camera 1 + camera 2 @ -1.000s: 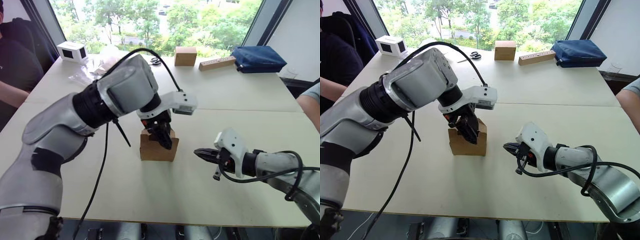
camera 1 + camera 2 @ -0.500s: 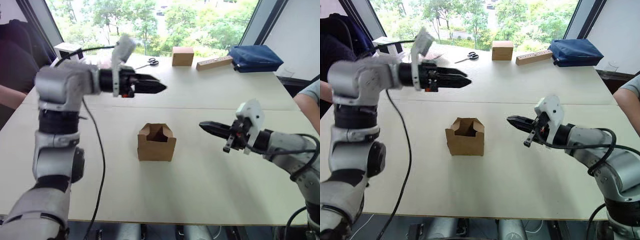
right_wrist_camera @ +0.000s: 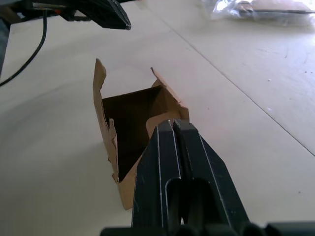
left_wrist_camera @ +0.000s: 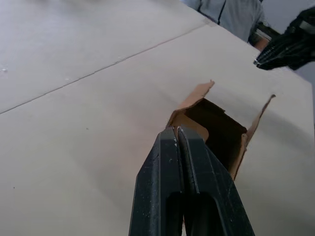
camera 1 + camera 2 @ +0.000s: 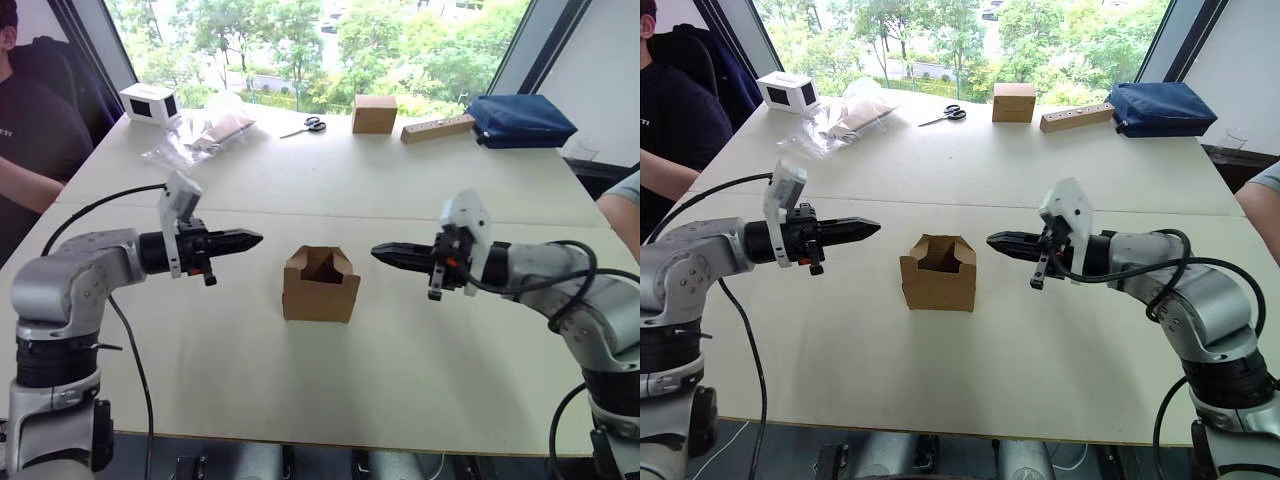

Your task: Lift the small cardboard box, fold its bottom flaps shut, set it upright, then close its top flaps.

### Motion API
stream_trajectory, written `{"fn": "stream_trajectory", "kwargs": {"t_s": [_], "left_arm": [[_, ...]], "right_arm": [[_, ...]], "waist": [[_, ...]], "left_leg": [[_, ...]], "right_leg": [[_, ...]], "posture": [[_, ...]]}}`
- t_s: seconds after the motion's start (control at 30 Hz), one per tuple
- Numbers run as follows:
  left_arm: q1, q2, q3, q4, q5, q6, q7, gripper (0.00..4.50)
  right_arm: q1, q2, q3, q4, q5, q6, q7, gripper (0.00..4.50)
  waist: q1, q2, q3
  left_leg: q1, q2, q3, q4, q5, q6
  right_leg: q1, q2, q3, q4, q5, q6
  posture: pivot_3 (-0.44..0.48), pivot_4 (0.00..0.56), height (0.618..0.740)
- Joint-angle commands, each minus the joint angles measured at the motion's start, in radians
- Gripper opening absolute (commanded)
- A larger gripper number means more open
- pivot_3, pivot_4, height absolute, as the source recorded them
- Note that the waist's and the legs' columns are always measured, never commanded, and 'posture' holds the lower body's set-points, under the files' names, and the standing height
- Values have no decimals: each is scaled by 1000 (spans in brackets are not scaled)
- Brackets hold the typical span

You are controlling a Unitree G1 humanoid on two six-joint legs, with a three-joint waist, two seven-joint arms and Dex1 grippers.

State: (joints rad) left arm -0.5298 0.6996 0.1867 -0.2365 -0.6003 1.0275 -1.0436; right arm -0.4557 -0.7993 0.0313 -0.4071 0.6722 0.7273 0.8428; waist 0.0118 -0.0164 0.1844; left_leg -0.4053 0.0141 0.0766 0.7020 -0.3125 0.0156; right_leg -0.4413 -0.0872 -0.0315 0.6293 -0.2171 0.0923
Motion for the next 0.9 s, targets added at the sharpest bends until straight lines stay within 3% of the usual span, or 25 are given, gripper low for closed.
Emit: {"fn": "stream_trajectory", "kwargs": {"t_s": [0.03,0.47,0.9], "left_arm": [[16,19,-49,-37,-18,-50,-22,50],[-54,15,-263,91,96,-252,-65,50],[-62,0,-354,136,184,-335,-67,50]], "right_arm": [[-33,-1,37,6,-54,-42,43,0],[-106,89,166,127,-215,-137,107,0],[-101,137,234,215,-342,-208,137,0]], "waist": [[-1,0,0],[-1,0,0],[-1,0,0]], "left_leg": [[0,0,0,0,0,0],[0,-2,0,0,0,0],[0,-2,0,0,0,0]], "right_leg": [[0,0,0,0,0,0],[0,1,0,0,0,0],[0,1,0,0,0,0]], "posture": [[0,150,740],[0,150,740],[0,150,740]]}}
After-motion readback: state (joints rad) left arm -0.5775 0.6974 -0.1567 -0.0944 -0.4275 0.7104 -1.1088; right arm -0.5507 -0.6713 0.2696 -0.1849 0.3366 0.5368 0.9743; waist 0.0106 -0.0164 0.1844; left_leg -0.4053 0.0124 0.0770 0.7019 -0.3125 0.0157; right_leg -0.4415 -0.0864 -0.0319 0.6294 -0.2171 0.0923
